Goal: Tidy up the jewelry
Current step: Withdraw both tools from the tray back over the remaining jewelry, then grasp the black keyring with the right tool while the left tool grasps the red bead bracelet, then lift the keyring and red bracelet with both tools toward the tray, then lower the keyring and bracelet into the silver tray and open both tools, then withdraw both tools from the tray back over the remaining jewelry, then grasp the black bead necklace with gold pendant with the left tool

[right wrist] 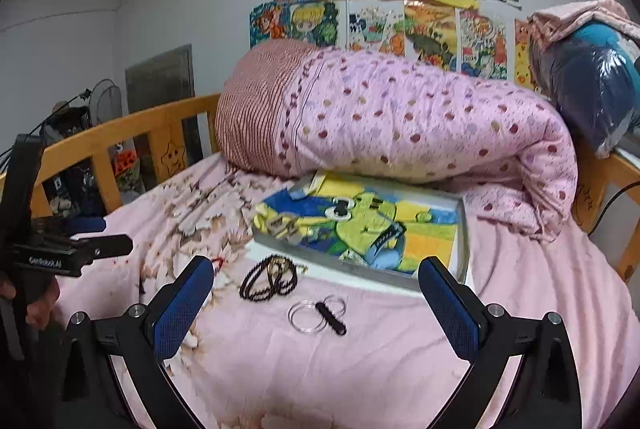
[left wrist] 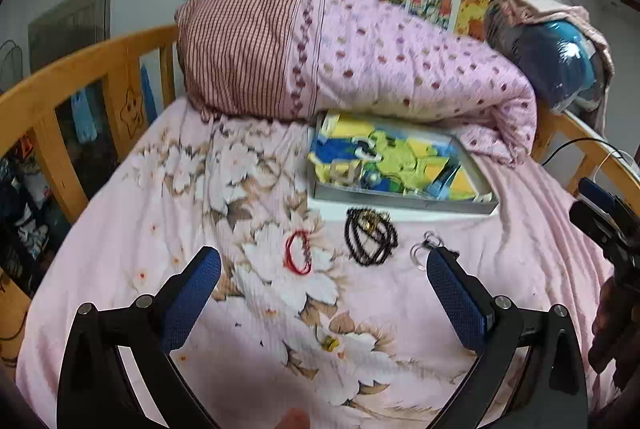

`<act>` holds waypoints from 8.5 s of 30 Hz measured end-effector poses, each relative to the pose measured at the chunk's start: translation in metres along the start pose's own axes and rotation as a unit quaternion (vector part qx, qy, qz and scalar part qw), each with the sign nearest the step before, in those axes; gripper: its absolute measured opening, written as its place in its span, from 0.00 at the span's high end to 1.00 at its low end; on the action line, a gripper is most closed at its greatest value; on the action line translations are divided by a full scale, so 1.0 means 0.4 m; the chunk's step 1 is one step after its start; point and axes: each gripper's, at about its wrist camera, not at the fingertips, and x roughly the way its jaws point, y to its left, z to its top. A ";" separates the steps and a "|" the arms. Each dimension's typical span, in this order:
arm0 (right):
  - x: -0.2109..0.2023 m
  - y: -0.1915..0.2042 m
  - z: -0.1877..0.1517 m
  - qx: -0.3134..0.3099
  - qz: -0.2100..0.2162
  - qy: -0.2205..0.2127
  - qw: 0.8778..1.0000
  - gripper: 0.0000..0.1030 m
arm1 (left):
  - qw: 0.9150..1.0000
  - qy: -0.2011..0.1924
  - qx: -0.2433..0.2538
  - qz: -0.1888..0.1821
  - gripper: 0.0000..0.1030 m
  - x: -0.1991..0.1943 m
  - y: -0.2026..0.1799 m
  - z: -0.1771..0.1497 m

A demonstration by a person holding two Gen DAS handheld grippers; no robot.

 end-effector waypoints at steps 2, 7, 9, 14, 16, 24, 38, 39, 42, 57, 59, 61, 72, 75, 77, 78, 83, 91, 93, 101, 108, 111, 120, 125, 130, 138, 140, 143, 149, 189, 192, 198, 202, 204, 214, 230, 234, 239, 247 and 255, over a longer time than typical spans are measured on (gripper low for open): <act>0.013 -0.004 -0.012 0.006 0.001 0.013 1.000 0.00 | 1.000 0.010 -0.003 0.001 0.02 0.010 0.004 -0.003; 0.050 -0.015 -0.048 0.018 0.000 0.043 0.999 0.00 | 0.999 0.039 0.007 0.028 0.02 0.046 0.003 -0.014; 0.067 -0.017 -0.064 0.023 0.003 0.055 0.998 0.00 | 0.998 0.053 0.010 0.035 0.02 0.066 0.005 -0.019; 0.114 -0.023 -0.103 0.038 0.016 0.088 0.995 0.00 | 0.996 0.085 0.002 0.034 0.02 0.112 0.023 -0.027; 0.134 -0.025 -0.117 0.043 0.023 0.101 0.994 0.00 | 0.995 0.096 -0.008 0.022 0.02 0.126 0.030 -0.025; 0.214 -0.034 -0.149 0.055 0.053 0.134 0.988 0.00 | 0.993 0.113 -0.023 0.004 0.02 0.185 0.051 -0.009; 0.357 -0.129 -0.158 0.076 0.081 0.168 0.979 0.04 | 0.991 0.129 -0.025 -0.025 0.13 0.323 0.073 -0.002; 0.365 -0.133 -0.158 0.076 0.082 0.170 0.979 0.09 | 0.991 0.131 -0.025 -0.025 0.17 0.329 0.074 -0.004; 0.394 -0.144 -0.164 0.080 0.086 0.180 0.977 0.27 | 0.990 0.139 -0.027 -0.027 0.30 0.349 0.080 -0.008; 0.428 -0.105 -0.189 0.084 0.096 0.197 0.972 0.62 | 0.985 0.170 -0.027 -0.019 0.61 0.404 0.083 -0.029; 0.428 -0.097 -0.191 0.083 0.098 0.199 0.972 0.64 | 0.985 0.170 -0.025 -0.018 0.64 0.404 0.081 -0.030; 0.426 -0.089 -0.192 0.082 0.100 0.199 0.971 0.68 | 0.985 0.170 -0.025 -0.018 0.68 0.404 0.079 -0.032; 0.427 -0.080 -0.200 0.096 0.102 0.204 0.969 0.81 | 0.983 0.178 0.008 -0.044 0.93 0.408 0.034 -0.046; 0.423 -0.080 -0.202 0.099 0.099 0.204 0.969 0.82 | 0.983 0.178 0.016 -0.049 0.96 0.407 0.025 -0.049; 0.417 -0.079 -0.202 0.100 0.097 0.203 0.969 0.85 | 0.982 0.179 0.017 -0.056 0.97 0.406 0.020 -0.050; 0.414 -0.079 -0.202 0.102 0.099 0.203 0.969 0.85 | 0.982 0.179 0.018 -0.059 0.97 0.405 0.016 -0.050; 0.394 -0.072 -0.200 0.106 0.105 0.198 0.969 0.85 | 0.980 0.177 0.034 -0.082 0.98 0.391 -0.011 -0.049; 0.372 -0.066 -0.183 0.126 0.119 0.188 0.967 0.85 | 0.979 0.166 0.039 -0.114 0.98 0.372 -0.043 -0.043; 0.367 -0.066 -0.177 0.129 0.119 0.184 0.967 0.85 | 0.980 0.158 0.034 -0.119 0.98 0.364 -0.044 -0.037; 0.353 -0.072 -0.157 0.138 0.119 0.171 0.968 0.85 | 0.982 0.121 0.013 -0.147 0.98 0.316 -0.052 -0.003; 0.342 -0.081 -0.121 0.137 0.107 0.149 0.973 0.85 | 0.984 0.079 0.010 -0.162 0.98 0.289 -0.065 0.034; 0.353 -0.087 -0.085 0.128 0.101 0.138 0.977 0.85 | 0.984 0.056 0.002 -0.168 0.98 0.288 -0.068 0.066; 0.451 -0.112 0.032 0.077 0.072 0.138 0.985 0.85 | 0.982 -0.007 -0.003 -0.186 0.98 0.382 -0.080 0.187; 0.527 -0.138 0.041 0.090 0.053 0.154 0.983 0.85 | 0.980 0.005 -0.026 -0.197 0.98 0.472 -0.047 0.215; 0.582 -0.151 0.015 0.106 0.038 0.176 0.978 0.85 | 0.977 0.047 -0.040 -0.206 0.98 0.538 -0.027 0.193; 0.591 -0.175 -0.012 0.113 0.022 0.191 0.975 0.85 | 0.971 0.089 -0.064 -0.212 0.98 0.596 -0.022 0.191; 0.586 -0.182 -0.011 0.118 0.021 0.189 0.975 0.84 | 0.972 0.096 -0.063 -0.206 0.98 0.604 -0.024 0.193; 0.578 -0.190 -0.011 0.122 0.018 0.189 0.974 0.84 | 0.973 0.103 -0.064 -0.197 0.98 0.608 -0.028 0.194; 0.522 -0.208 0.003 0.135 0.009 0.170 0.976 0.69 | 0.977 0.089 -0.060 -0.183 0.72 0.588 -0.027 0.206; -0.112 -0.076 0.038 0.007 -0.015 -0.069 0.998 0.00 | 0.990 -0.115 0.002 -0.084 0.02 -0.064 -0.095 0.055; -0.114 -0.064 0.027 -0.001 -0.006 -0.061 0.998 0.00 | 0.992 -0.112 0.014 -0.057 0.02 -0.087 -0.096 0.034; -0.100 -0.067 0.004 0.005 -0.011 -0.044 0.999 0.00 | 0.996 -0.076 0.031 -0.045 0.02 -0.070 -0.096 0.005; -0.082 -0.071 -0.012 0.010 -0.015 -0.029 0.999 0.00 | 0.997 -0.047 0.022 -0.053 0.02 -0.046 -0.088 -0.007; -0.066 -0.072 -0.023 0.010 -0.020 -0.018 1.000 0.00 | 0.998 -0.035 0.021 -0.051 0.02 -0.036 -0.086 -0.010; 0.020 -0.080 -0.089 0.028 -0.017 0.045 0.998 0.00 | 0.998 0.040 0.034 -0.031 0.02 0.038 -0.089 -0.037; 0.191 -0.114 -0.156 0.033 0.015 0.152 0.988 0.00 | 0.986 0.150 -0.027 -0.063 0.02 0.205 -0.055 -0.044; 0.235 -0.147 -0.154 0.048 0.003 0.169 0.984 0.00 | 0.986 0.145 -0.042 -0.070 0.02 0.246 -0.027 -0.021; 0.293 -0.179 -0.140 0.053 -0.015 0.182 0.982 0.00 | 0.985 0.132 -0.047 -0.099 0.03 0.288 -0.016 -0.003; 0.395 -0.178 -0.122 0.037 -0.013 0.207 0.978 0.00 | 0.986 0.111 -0.009 -0.125 0.10 0.363 -0.035 0.021; 0.447 -0.184 -0.121 0.028 0.017 0.221 0.975 0.11 | 0.982 0.139 -0.008 -0.129 0.59 0.469 -0.017 0.022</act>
